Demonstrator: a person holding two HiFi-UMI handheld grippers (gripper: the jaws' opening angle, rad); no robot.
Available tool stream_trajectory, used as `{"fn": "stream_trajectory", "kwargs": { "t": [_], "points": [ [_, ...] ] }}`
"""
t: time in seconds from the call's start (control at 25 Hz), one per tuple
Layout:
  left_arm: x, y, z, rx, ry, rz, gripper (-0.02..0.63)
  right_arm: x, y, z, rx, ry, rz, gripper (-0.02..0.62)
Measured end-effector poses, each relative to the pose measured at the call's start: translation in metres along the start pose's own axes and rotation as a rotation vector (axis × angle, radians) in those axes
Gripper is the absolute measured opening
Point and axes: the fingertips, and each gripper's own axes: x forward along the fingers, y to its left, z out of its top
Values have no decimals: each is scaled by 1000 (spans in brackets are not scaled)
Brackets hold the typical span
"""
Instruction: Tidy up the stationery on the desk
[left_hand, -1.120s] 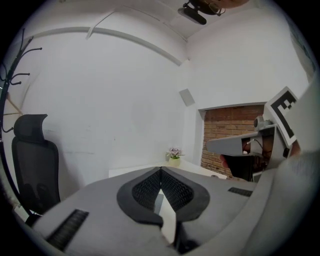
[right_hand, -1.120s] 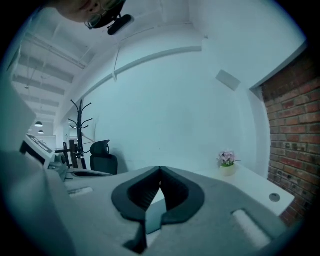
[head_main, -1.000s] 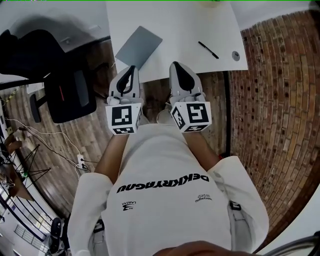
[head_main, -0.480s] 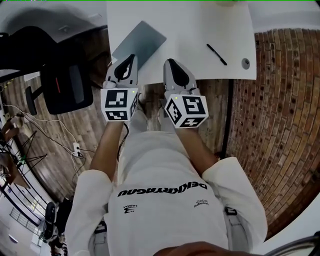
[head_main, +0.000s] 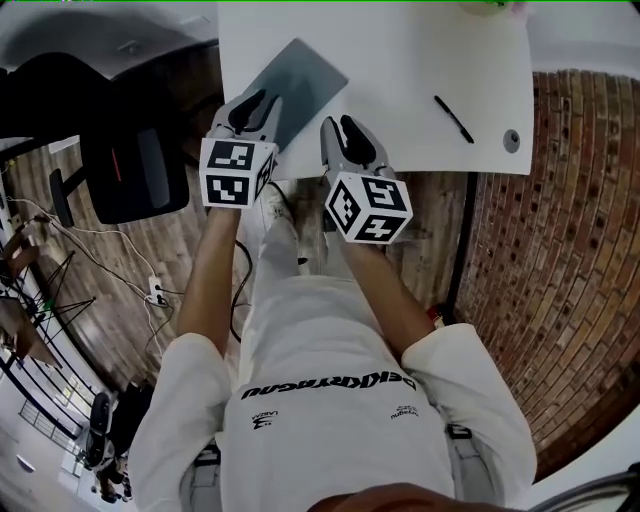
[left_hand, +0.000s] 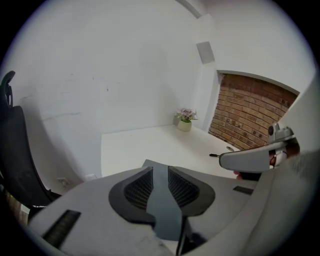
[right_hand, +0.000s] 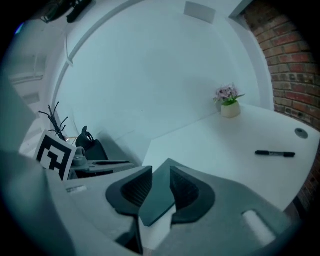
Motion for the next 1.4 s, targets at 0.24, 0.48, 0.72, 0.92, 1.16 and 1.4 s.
{"fn": "stream_trajectory", "kwargs": {
  "t": [0.24, 0.48, 0.72, 0.92, 1.16, 1.4],
  "points": [
    [33, 27, -14, -4, 80, -27, 103, 32, -13, -37, 118, 95, -37, 120],
    [64, 50, -29, -4, 161, -15, 117, 57, -28, -64, 173, 155, -84, 120],
    [83, 62, -48, -1, 238, -52, 117, 72, -39, -83, 193, 198, -126, 121],
    [91, 74, -60, -13, 283, -58, 117, 81, -41, -91, 212, 226, -137, 123],
    [97, 76, -71, -66, 316, -119, 117, 87, -41, -99, 229, 252, -129, 124],
    [100, 75, -76, -79, 352, -156, 115, 95, -40, -110, 222, 289, -132, 110]
  ]
}}
